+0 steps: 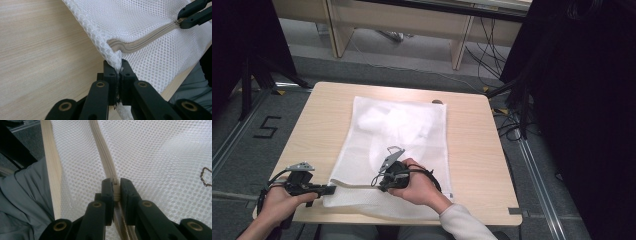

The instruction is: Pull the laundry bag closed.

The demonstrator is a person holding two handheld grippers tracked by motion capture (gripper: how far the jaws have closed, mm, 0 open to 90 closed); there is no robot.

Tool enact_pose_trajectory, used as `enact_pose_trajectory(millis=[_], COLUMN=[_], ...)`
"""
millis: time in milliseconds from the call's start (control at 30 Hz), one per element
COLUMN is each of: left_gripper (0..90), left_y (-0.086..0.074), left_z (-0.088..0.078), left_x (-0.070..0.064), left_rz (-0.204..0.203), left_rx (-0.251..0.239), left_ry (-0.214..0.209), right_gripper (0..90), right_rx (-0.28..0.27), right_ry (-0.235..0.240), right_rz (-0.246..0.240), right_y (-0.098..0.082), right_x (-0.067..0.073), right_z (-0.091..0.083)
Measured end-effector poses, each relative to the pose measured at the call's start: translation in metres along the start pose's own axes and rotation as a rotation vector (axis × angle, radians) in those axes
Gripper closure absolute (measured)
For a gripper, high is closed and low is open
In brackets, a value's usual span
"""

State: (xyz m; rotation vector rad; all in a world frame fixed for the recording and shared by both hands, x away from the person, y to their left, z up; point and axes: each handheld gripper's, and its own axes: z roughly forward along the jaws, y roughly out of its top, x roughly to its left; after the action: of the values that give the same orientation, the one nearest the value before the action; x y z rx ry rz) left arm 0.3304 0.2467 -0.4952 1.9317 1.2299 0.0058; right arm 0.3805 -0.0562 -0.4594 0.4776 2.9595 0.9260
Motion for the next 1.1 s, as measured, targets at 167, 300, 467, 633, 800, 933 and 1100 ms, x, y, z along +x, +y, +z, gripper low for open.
enact_pose_trajectory(millis=[167,300,467,633,800,933,1100], left_gripper=[85.8,85.8,85.7,85.7,85.7,85.8,85.8], left_y=[0.0,0.0,0.001,0.001,0.001,0.001,0.001], left_z=[-0.001,0.0,-0.002,-0.002,-0.001,-0.001,-0.001], left_x=[0.001,0.0,0.001,0.001,0.001,-0.001,0.0], left_rz=[0.003,-0.003,-0.002,-0.005,0.005,0.0,-0.002], left_rx=[0.007,0.0,0.019,0.016,0.024,0.005,0.0], left_ry=[0.004,0.004,-0.003,-0.004,0.0,0.009,0.002], right_gripper=[82.6,82.6,82.6,82.6,82.6,82.6,82.6], right_rx=[0.003,-0.004,-0.01,-0.009,-0.001,-0.01,-0.011], right_ry=[-0.009,-0.006,-0.007,-0.002,-0.007,-0.004,0.001], right_rz=[-0.001,0.008,0.024,0.03,0.032,0.033,0.048], right_y=[-0.002,-0.003,-0.005,-0.005,-0.005,-0.007,-0.008], right_x=[0.0,-0.001,-0.001,-0.001,-0.001,-0.001,-0.003], right_z=[-0.003,-0.004,-0.006,-0.008,-0.009,-0.011,-0.013])
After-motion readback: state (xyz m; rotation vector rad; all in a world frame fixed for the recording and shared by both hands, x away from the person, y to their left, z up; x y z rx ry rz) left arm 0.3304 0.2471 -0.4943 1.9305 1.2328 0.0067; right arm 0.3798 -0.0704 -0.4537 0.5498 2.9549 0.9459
